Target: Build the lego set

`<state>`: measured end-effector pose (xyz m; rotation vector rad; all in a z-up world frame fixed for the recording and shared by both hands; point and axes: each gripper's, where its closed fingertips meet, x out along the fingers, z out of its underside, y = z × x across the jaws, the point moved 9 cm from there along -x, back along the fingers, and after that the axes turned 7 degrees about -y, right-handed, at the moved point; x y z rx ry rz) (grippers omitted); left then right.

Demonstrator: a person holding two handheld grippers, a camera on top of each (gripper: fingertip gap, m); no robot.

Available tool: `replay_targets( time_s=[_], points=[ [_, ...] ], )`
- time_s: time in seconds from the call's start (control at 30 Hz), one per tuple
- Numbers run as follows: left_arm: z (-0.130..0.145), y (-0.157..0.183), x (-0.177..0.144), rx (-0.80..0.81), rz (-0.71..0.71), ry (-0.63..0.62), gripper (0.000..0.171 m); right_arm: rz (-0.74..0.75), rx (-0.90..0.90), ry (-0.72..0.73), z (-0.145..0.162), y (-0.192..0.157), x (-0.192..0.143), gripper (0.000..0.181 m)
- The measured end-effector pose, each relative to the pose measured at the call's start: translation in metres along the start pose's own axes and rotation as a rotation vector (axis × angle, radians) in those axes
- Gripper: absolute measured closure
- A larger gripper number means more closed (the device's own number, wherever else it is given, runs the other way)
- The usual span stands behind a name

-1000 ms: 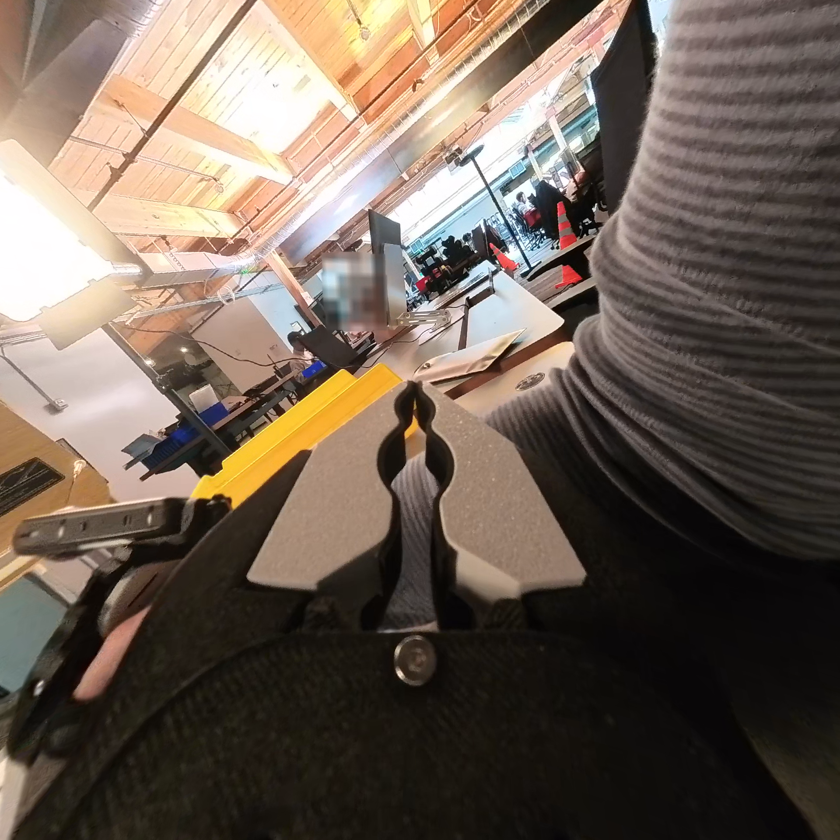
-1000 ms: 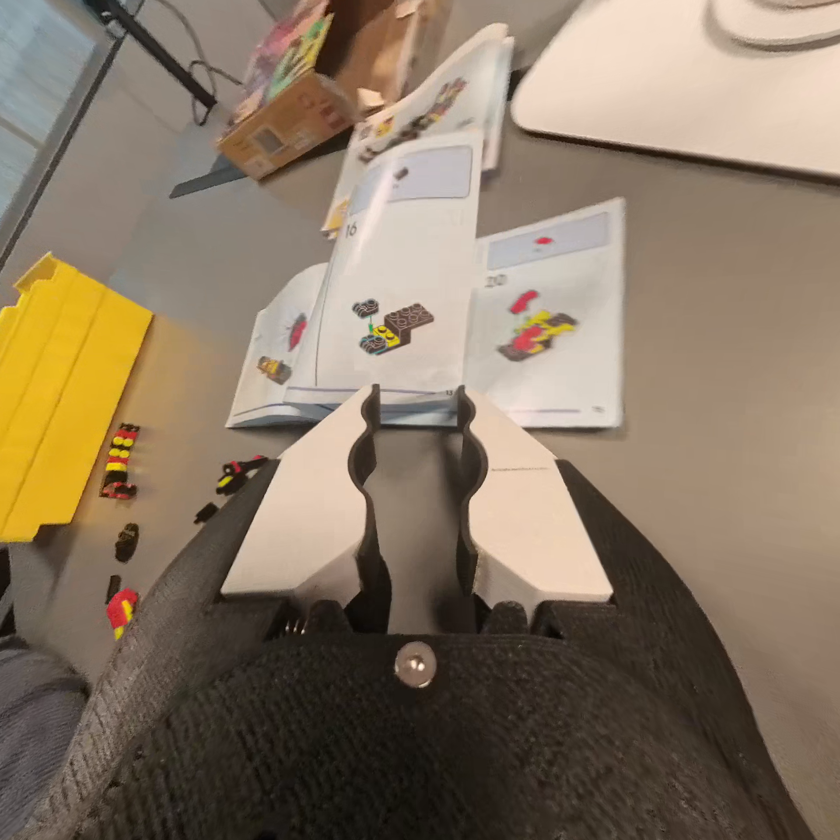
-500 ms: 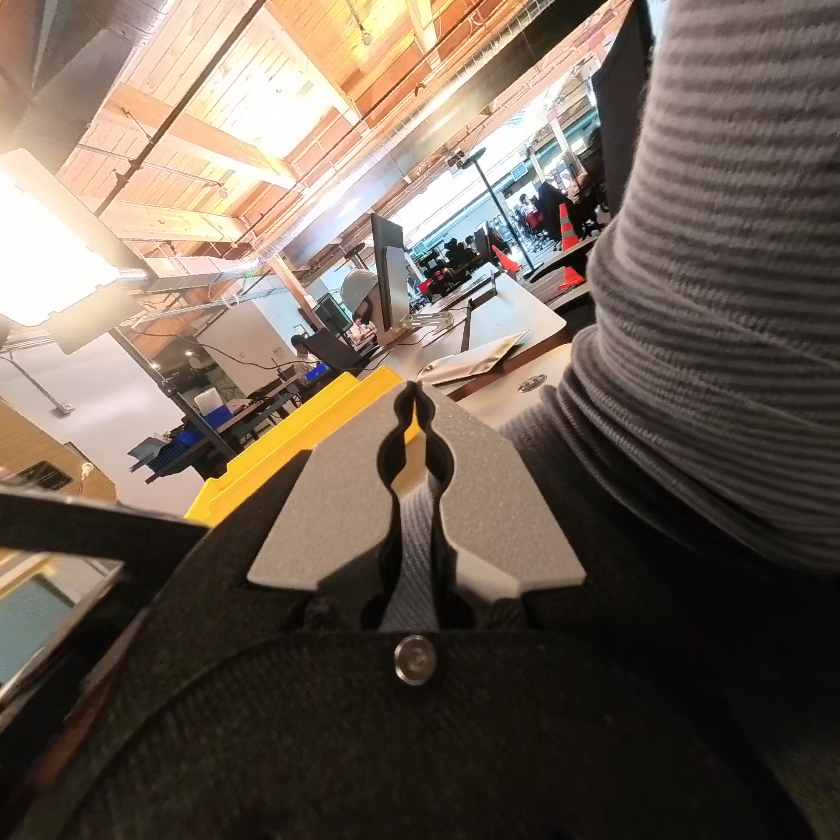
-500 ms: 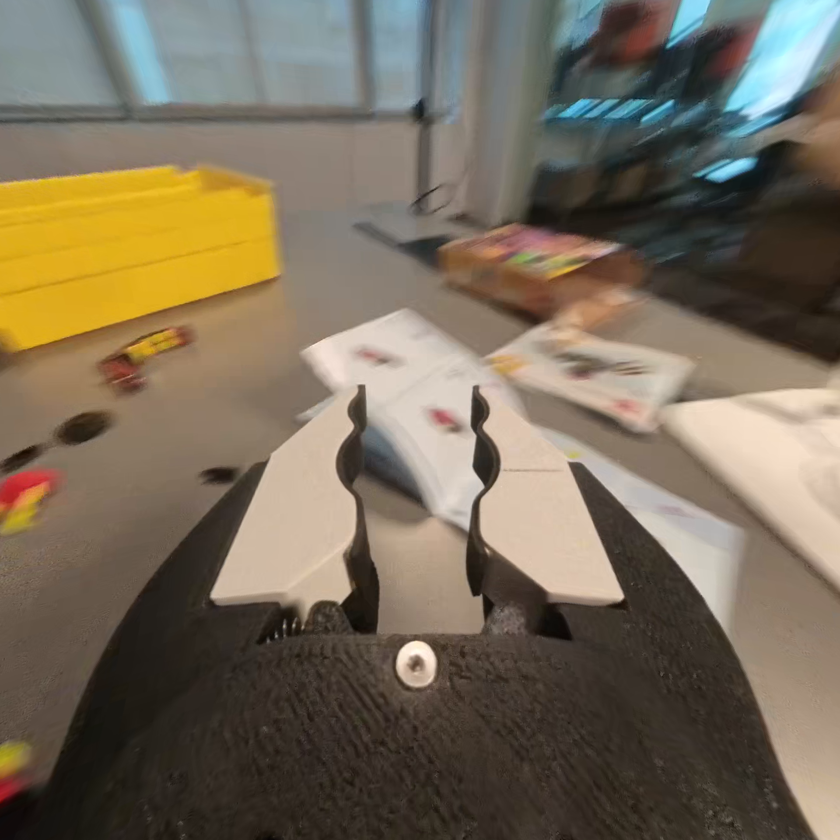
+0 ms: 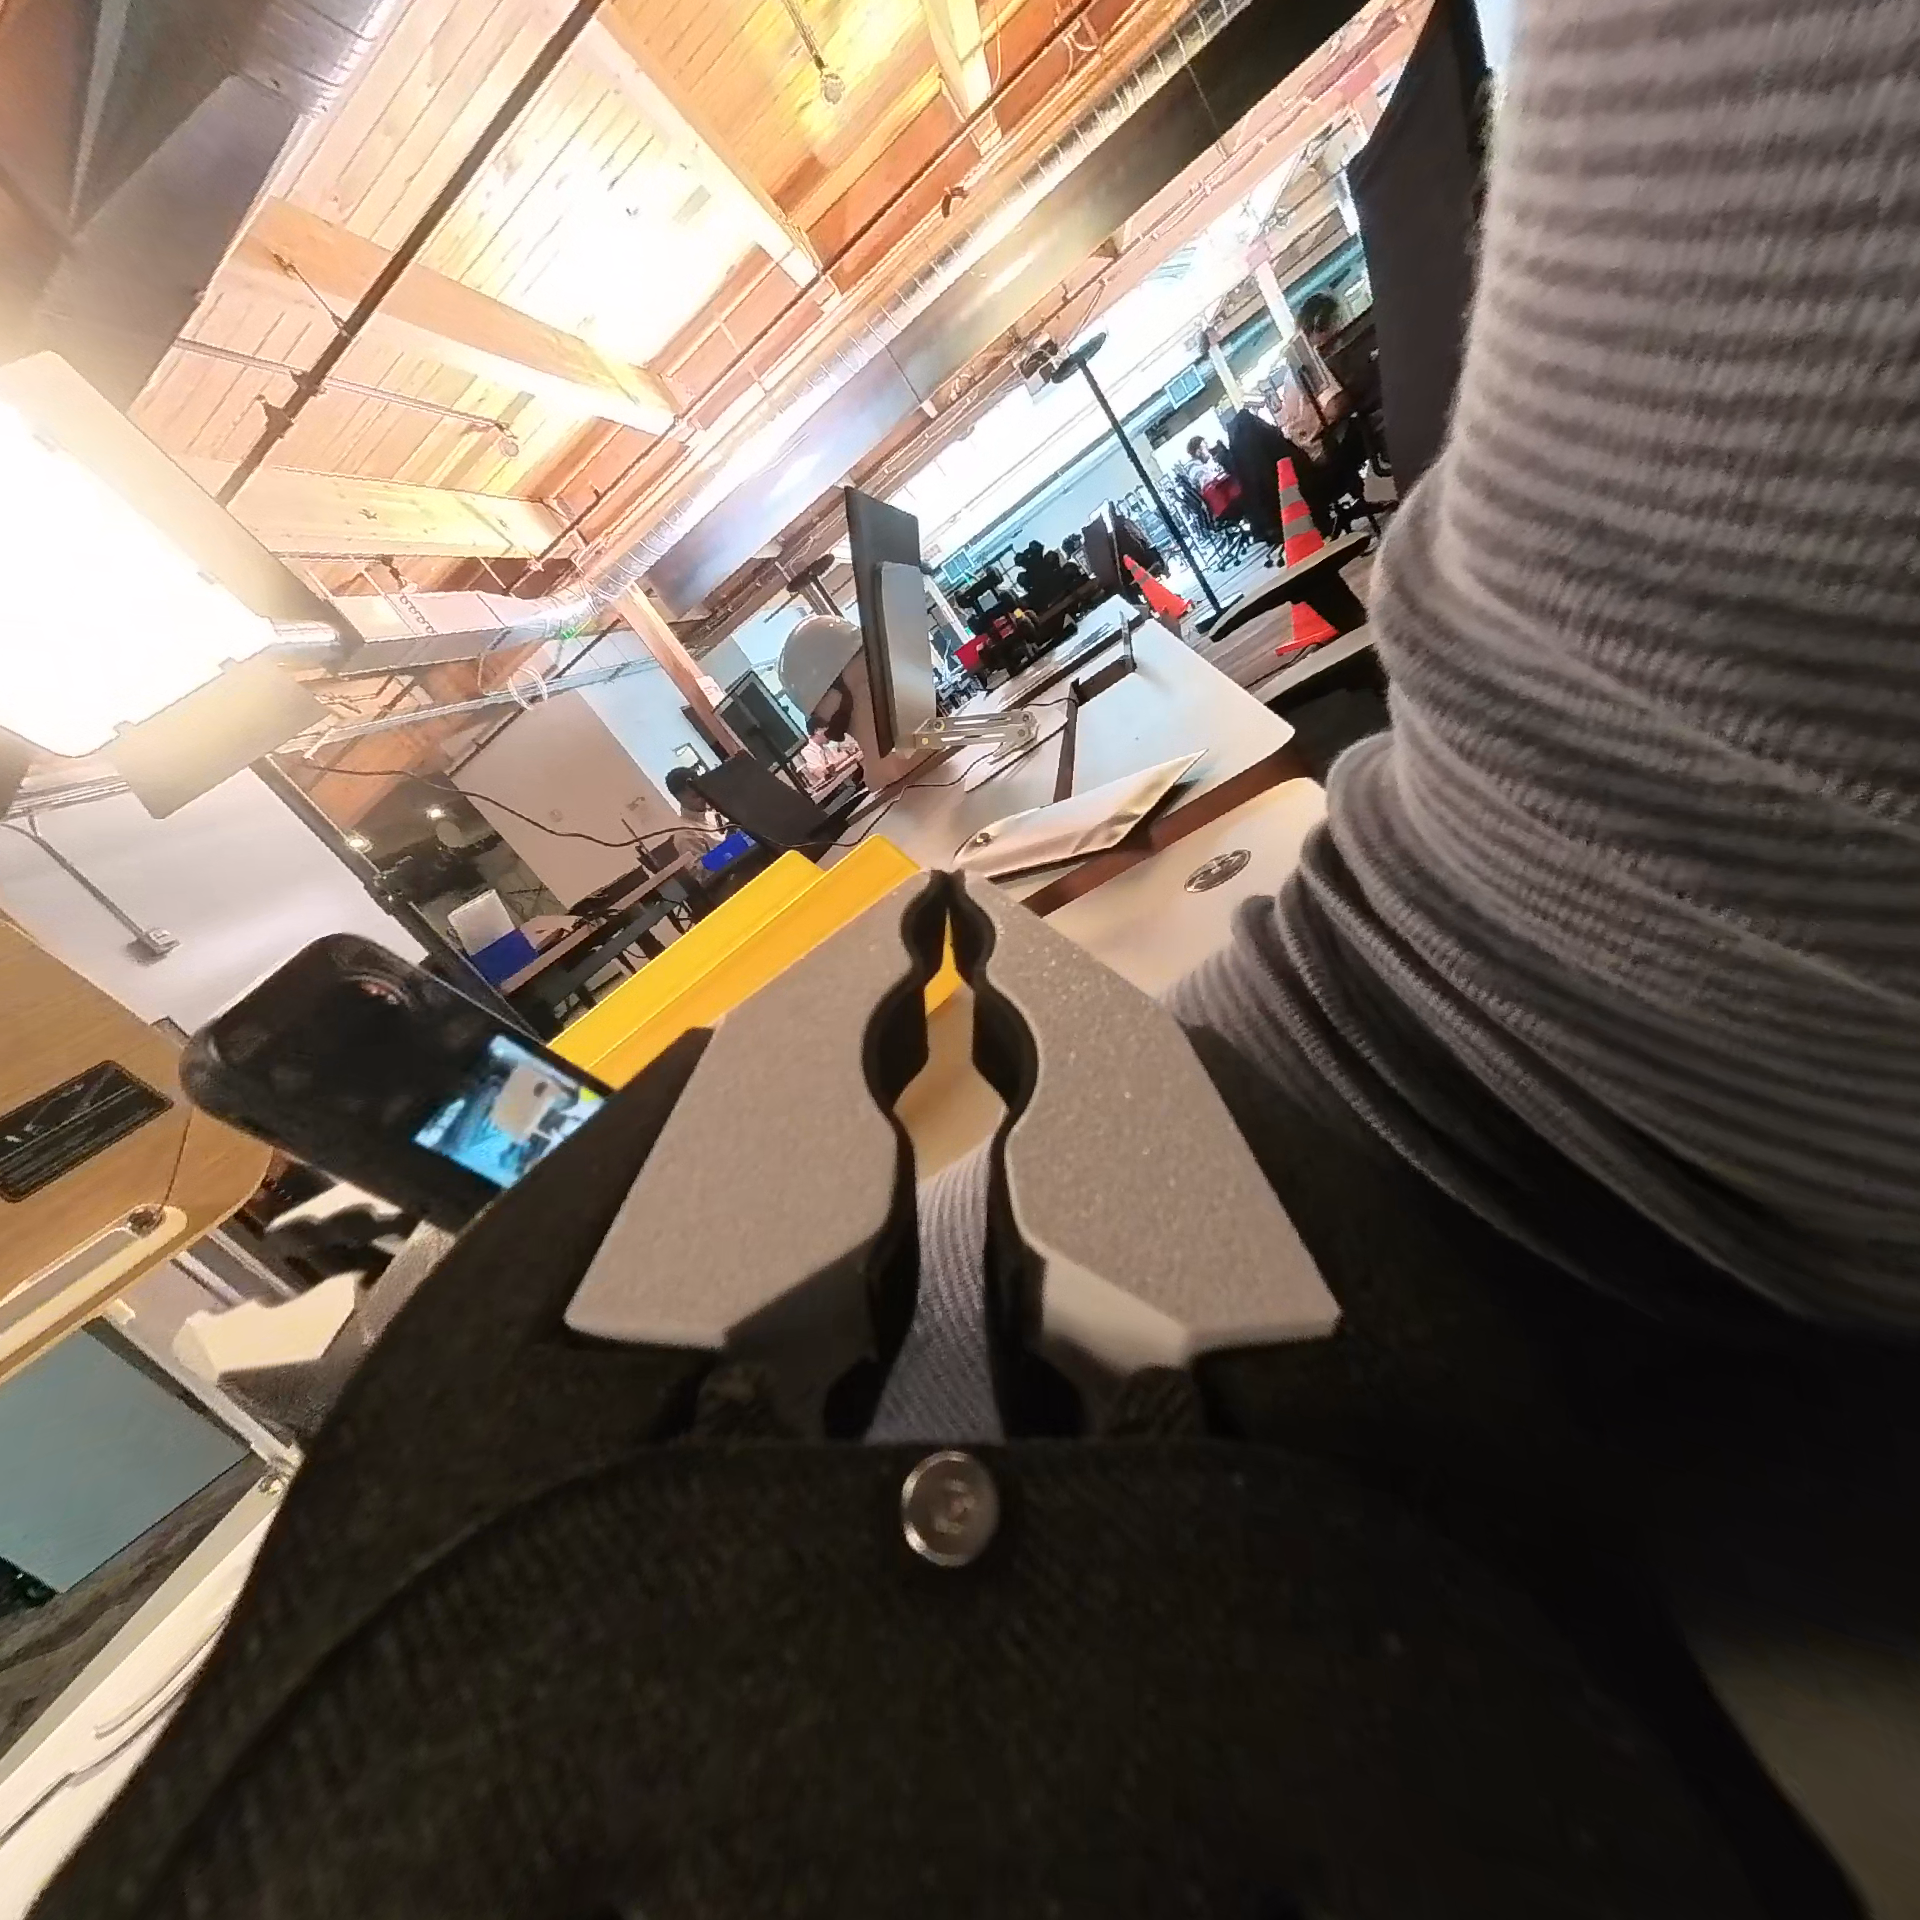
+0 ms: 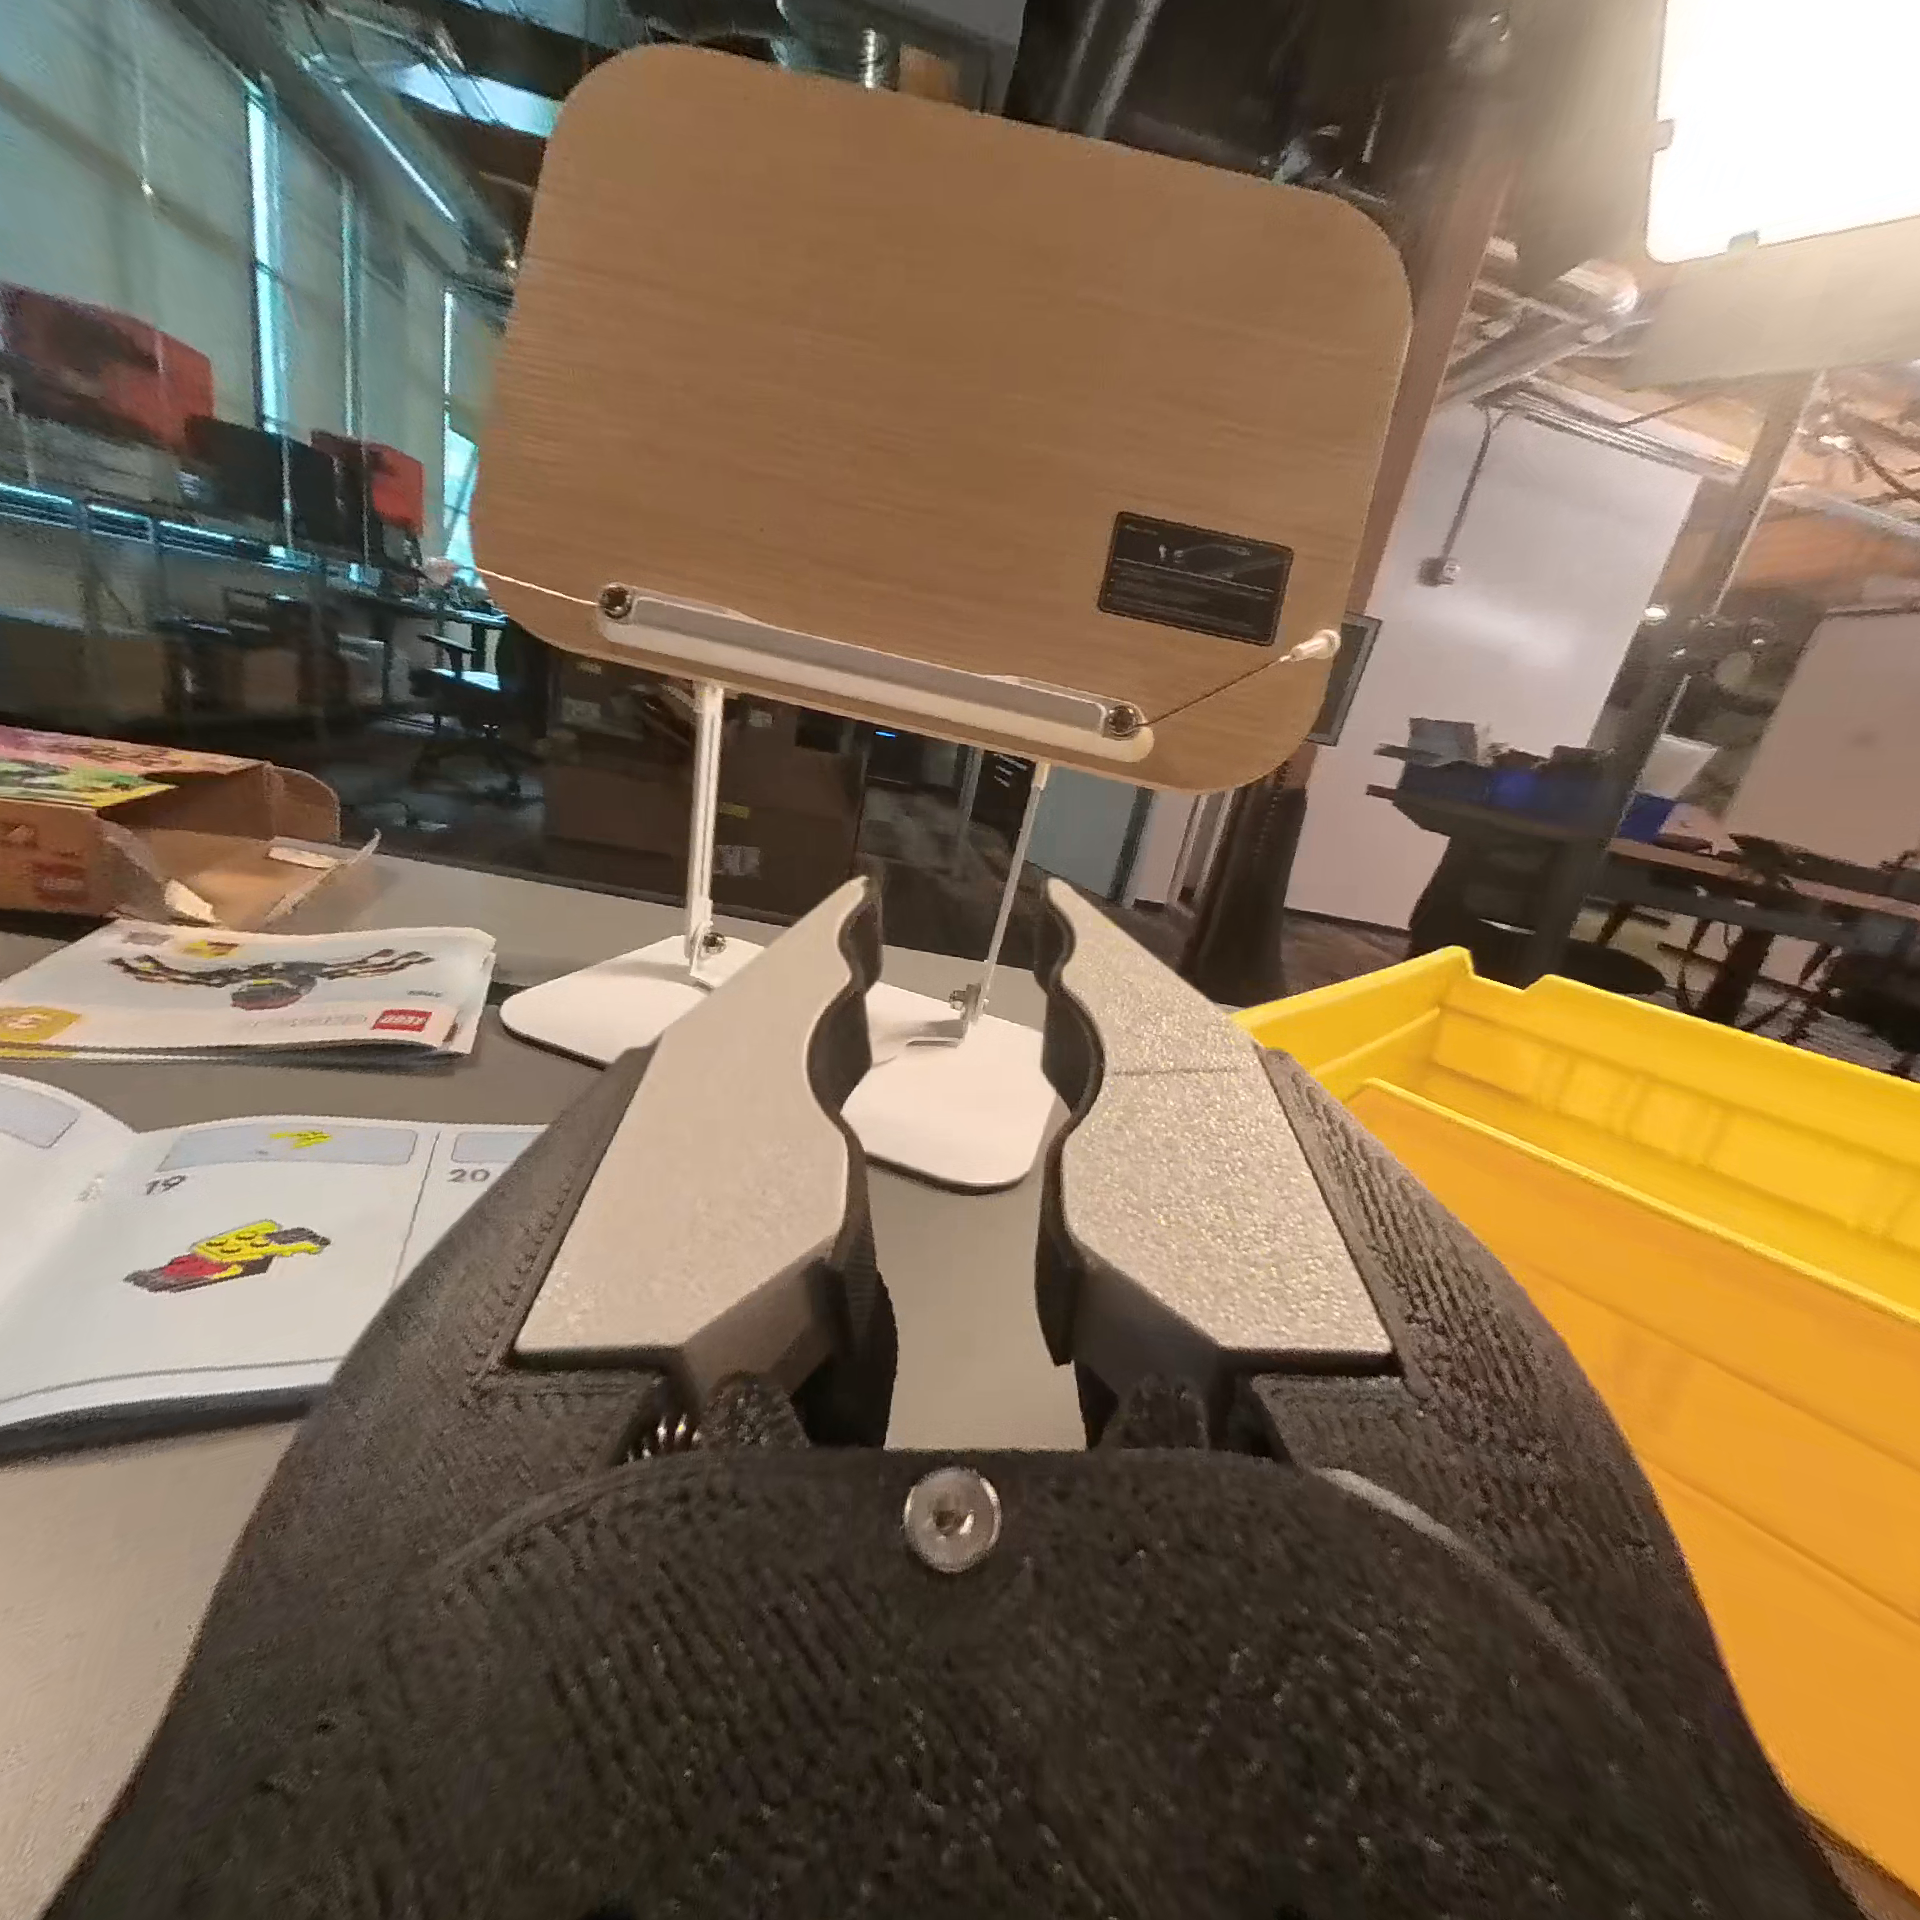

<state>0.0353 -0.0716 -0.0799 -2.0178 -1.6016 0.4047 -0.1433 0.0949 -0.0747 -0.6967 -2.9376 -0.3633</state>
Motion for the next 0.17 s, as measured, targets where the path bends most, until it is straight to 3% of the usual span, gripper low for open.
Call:
replay_targets(
  time_s=[0.17],
  points=[
    [0.0002,-0.0005,0.0002,-0.002,-0.001,0.000,0.171,-0.014,0.028,-0.008,0.0016,0.0012,0.0001,0.157]
  ],
)
